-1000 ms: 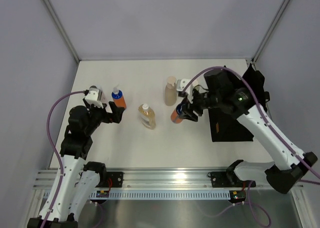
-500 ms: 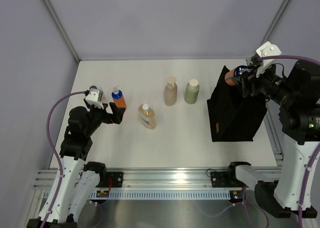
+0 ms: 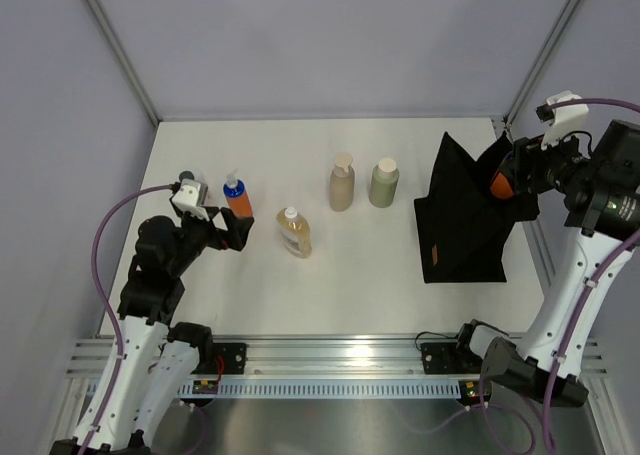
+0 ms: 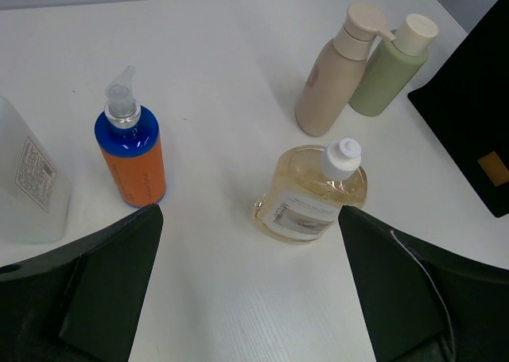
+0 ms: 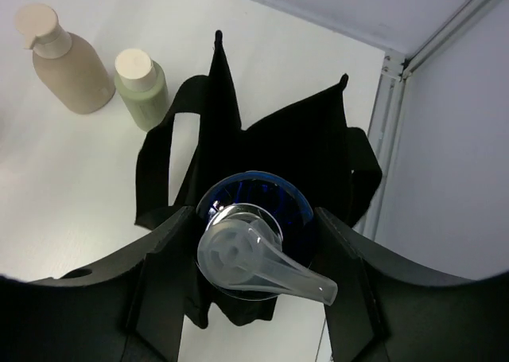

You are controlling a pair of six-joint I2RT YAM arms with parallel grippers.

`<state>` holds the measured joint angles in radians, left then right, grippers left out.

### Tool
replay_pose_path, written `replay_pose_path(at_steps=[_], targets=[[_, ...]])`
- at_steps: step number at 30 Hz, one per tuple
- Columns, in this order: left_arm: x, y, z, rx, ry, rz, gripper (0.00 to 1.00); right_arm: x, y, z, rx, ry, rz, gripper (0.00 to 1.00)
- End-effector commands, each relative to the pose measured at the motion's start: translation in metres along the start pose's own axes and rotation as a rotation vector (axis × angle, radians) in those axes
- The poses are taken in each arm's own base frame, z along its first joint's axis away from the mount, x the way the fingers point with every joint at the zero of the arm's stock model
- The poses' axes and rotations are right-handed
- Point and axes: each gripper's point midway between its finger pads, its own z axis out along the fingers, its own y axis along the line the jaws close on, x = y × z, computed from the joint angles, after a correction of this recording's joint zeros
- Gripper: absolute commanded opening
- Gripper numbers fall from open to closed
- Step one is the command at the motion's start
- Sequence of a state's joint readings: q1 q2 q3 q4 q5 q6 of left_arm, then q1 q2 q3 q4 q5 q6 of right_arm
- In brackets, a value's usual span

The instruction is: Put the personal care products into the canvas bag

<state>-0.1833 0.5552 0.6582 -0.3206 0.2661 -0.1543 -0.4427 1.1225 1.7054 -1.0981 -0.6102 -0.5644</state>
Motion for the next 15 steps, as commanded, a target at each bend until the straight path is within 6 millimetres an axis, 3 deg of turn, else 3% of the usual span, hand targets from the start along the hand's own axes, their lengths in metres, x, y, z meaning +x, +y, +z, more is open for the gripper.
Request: replay_pose_path(at_steps=[1,5,8,10,15], targets=[[-0.009,-0.009,0.0,0.043,-0.038,0.023,0.99,-0.006,-0.012,0.02,-0.038,-0.041,-0.053,0.0],[-0.009,-0.009,-0.002,0.043,-0.04,0.024,0.99,0.005,-0.02,0.043,-0.085,-0.006,-0.008,0.0],[-0.009,-0.009,-0.002,0.04,-0.042,0.026,0.99,0.005,-0.016,0.049,-0.12,-0.02,0.015,0.0],[-0.009,-0.009,-0.001,0.042,-0.042,0.027,0.99,-0.008,-0.015,0.046,-0.126,-0.066,0.015,0.0],[-0.009,-0.01,-0.001,0.049,-0.039,0.027,0.99,-0.064,-0.012,0.032,-0.151,-0.215,0.078,0.0]])
